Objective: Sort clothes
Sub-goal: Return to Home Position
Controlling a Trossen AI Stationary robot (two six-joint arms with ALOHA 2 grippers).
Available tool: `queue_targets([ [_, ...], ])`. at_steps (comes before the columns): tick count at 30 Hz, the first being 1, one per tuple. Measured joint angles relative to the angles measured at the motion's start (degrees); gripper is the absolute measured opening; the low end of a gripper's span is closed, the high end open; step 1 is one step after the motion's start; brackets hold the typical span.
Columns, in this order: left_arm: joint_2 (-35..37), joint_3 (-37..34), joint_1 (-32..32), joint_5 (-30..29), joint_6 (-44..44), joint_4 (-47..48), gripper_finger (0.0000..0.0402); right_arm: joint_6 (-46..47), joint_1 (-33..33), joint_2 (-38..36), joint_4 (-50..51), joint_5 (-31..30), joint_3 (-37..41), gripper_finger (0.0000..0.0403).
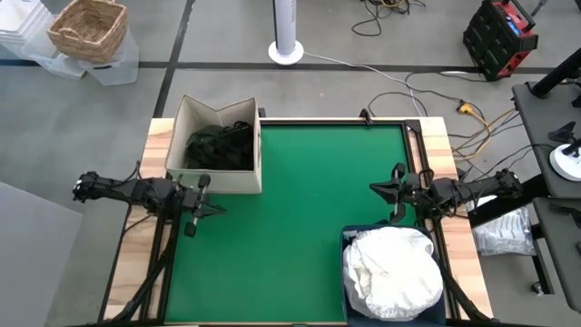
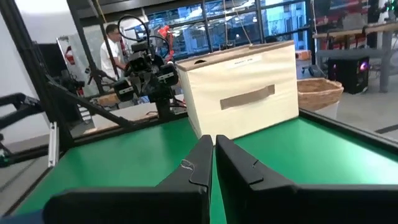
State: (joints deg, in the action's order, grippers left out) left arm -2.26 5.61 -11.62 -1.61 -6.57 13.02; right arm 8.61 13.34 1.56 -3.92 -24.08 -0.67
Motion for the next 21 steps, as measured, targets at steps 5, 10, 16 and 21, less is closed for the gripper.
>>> queue_targets([
  [5, -0.11, 0.07, 0.0, 0.0, 0.0, 0.0, 0.0, 3.4, 0.0, 0.02, 0.0, 0.0, -0.02, 0.0013],
  [10, -0.11, 0.07, 0.0, 0.02, 0.0, -0.03, 0.0, 3.38, 0.0, 0.02, 0.0, 0.0, -0.02, 0.0013],
  [16, -0.11, 0.07, 0.0, 0.02, 0.0, -0.07, 0.0, 3.36, 0.0, 0.02, 0.0, 0.0, -0.02, 0.0013],
  [21, -0.11, 0.09, 0.0, 0.02, 0.0, -0.11, 0.0, 3.35, 0.0, 0.02, 0.0, 0.0, -0.04, 0.0013],
])
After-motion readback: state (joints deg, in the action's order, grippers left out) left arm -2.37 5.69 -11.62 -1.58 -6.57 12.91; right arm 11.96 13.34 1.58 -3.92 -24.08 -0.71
